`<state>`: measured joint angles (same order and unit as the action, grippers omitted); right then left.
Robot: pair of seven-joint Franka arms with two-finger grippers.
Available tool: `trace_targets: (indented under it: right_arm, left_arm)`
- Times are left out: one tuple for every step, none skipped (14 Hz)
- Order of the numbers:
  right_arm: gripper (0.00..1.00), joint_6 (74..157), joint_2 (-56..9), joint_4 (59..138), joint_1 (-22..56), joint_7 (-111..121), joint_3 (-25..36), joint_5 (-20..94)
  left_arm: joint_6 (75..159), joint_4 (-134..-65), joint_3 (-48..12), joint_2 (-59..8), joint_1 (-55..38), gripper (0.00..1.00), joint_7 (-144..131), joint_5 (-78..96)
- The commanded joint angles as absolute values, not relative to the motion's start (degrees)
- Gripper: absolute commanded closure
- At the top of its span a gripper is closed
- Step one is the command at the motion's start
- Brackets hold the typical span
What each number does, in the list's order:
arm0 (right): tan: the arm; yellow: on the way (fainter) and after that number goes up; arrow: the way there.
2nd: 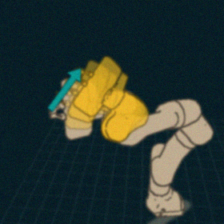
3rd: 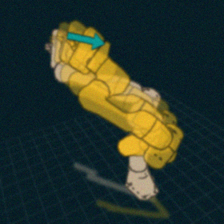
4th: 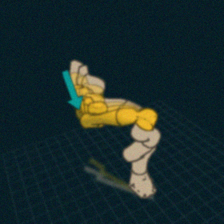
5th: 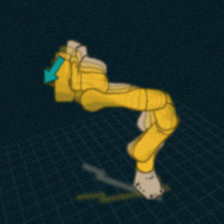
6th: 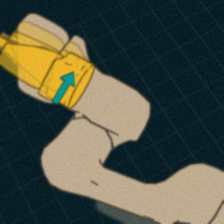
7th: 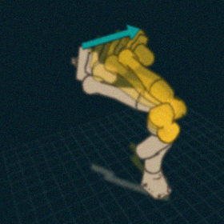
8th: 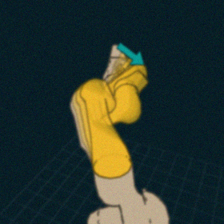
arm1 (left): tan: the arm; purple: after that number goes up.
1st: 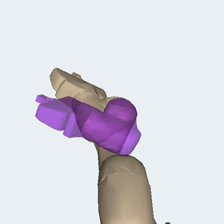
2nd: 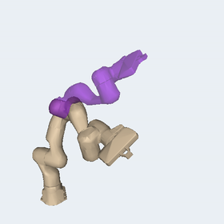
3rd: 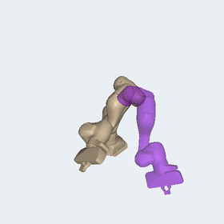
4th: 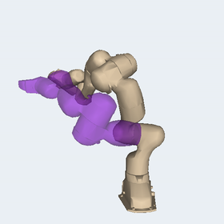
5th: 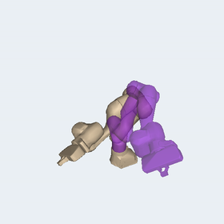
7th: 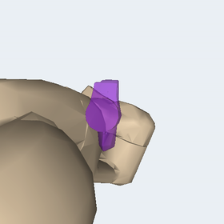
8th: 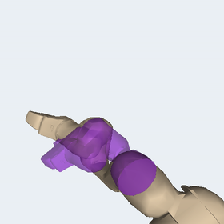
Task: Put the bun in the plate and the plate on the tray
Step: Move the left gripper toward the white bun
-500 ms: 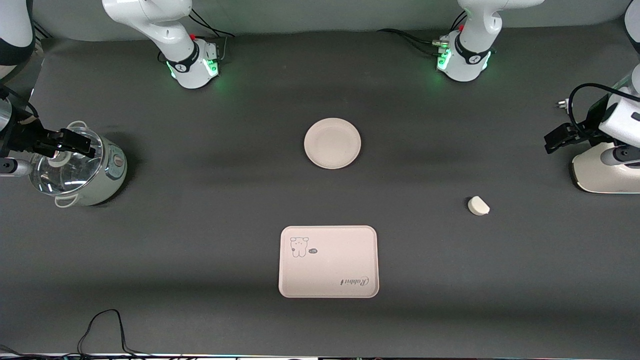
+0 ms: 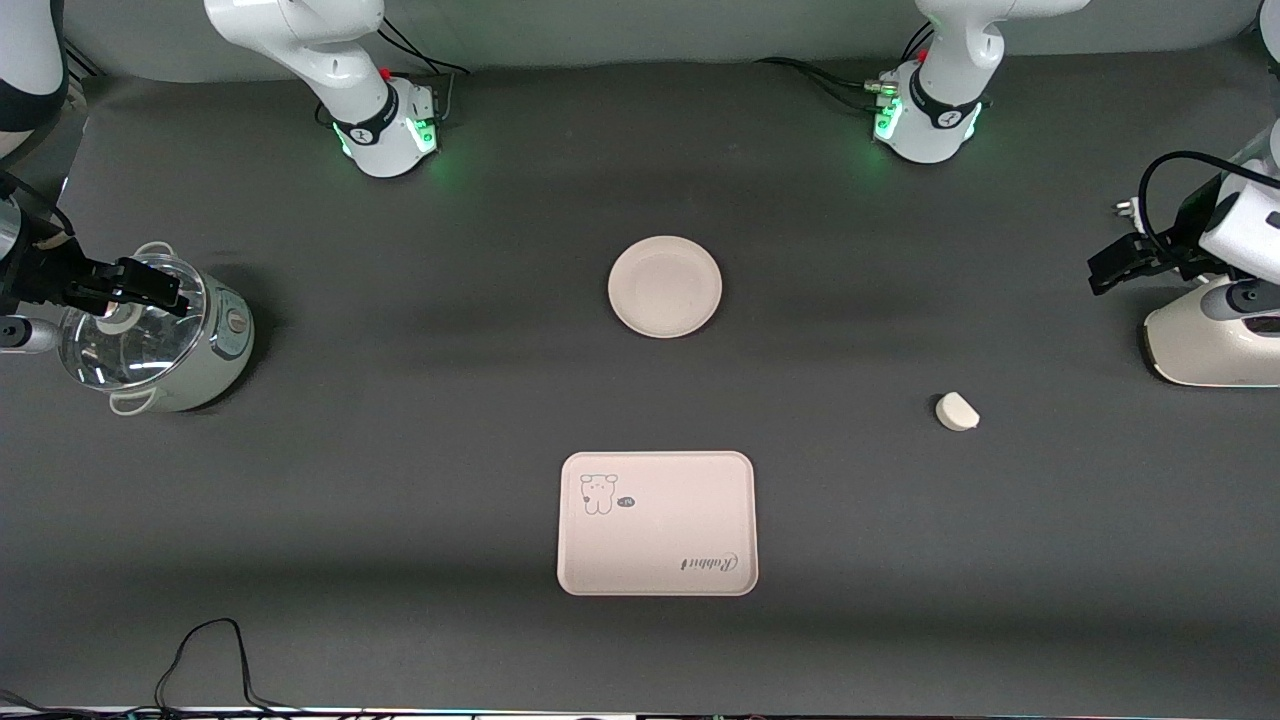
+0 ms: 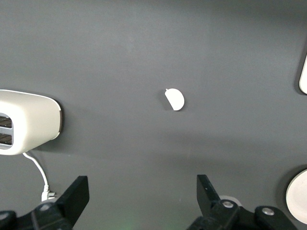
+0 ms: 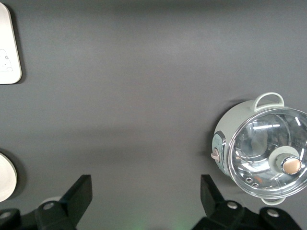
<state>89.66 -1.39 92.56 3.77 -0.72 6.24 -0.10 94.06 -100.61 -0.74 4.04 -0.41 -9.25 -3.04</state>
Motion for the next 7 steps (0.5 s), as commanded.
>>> trace_targets:
  right_arm:
    - [0.0, 89.3, 0.0, 93.0, 3.7, 0.6, 6.0, -1.0]
    - [0.0, 89.3, 0.3, 93.1, 3.6, 0.7, 6.1, -1.0]
    - [0.0, 89.3, 0.4, 93.2, 3.6, 0.7, 6.1, -1.0]
    - [0.0, 89.3, 0.4, 93.3, 3.6, 0.7, 6.2, -1.0]
    - [0.0, 89.3, 0.2, 93.1, 3.6, 0.7, 6.1, -1.3]
    - [0.0, 89.3, 0.3, 93.3, 3.6, 0.7, 6.1, -1.3]
    - [0.0, 89.3, 0.3, 93.3, 3.6, 0.7, 6.1, -1.3]
  left_arm:
    - [92.4, -98.5, 0.3, 2.4, -1.4, 0.0, -8.3, -2.5]
    - [92.5, -98.5, 0.3, 2.1, -1.5, 0.0, -8.3, -2.5]
    - [92.6, -98.5, 0.3, 1.8, -1.8, 0.0, -8.3, -2.5]
    - [93.2, -98.5, 0.3, 1.1, -1.8, 0.0, -8.3, -2.5]
    - [93.6, -98.5, 0.3, 0.5, -1.8, 0.0, -8.3, -2.4]
    - [93.8, -98.5, 0.3, -0.2, -1.9, 0.0, -8.4, -2.4]
    - [94.0, -98.6, 0.2, -1.0, -2.1, 0.0, -8.7, -2.4]
